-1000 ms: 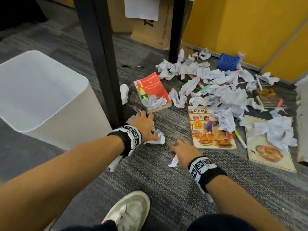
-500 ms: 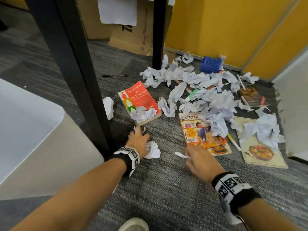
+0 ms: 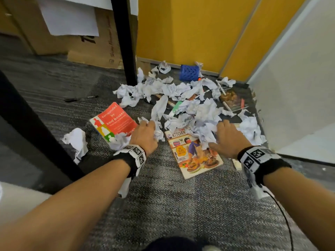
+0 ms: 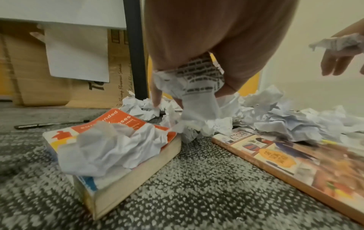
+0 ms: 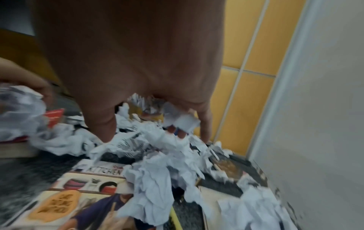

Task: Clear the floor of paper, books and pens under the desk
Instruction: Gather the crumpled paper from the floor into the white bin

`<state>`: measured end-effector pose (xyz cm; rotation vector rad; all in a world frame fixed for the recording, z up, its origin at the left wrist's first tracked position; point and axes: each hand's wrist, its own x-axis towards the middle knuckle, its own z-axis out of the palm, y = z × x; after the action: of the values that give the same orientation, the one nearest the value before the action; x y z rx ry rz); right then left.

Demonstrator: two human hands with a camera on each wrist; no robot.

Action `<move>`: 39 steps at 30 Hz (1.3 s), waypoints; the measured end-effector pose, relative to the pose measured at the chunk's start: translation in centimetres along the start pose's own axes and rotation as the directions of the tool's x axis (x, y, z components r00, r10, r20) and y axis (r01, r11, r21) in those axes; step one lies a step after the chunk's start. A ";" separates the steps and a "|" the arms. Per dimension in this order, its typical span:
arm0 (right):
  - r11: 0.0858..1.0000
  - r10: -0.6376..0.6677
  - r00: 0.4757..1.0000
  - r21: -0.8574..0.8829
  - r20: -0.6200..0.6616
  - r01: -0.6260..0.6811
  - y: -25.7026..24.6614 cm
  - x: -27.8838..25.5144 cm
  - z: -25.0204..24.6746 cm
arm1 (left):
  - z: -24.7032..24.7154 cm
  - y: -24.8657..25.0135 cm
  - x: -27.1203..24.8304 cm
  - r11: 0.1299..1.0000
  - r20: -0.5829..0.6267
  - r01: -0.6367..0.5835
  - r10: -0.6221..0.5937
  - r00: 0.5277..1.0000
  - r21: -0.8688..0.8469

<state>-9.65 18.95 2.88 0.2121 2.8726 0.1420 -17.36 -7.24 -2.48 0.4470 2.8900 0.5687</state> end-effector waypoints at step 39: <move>0.861 -0.379 0.925 0.359 -0.016 0.359 -1.4 5.1 -0.7 | -1.5 4.7 1.4 0.988 0.212 -0.152 0.147 0.966 0.009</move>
<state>-14.87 18.27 2.12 -0.2710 2.7966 -0.4550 -17.79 -3.11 0.57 0.6897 2.6787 0.4742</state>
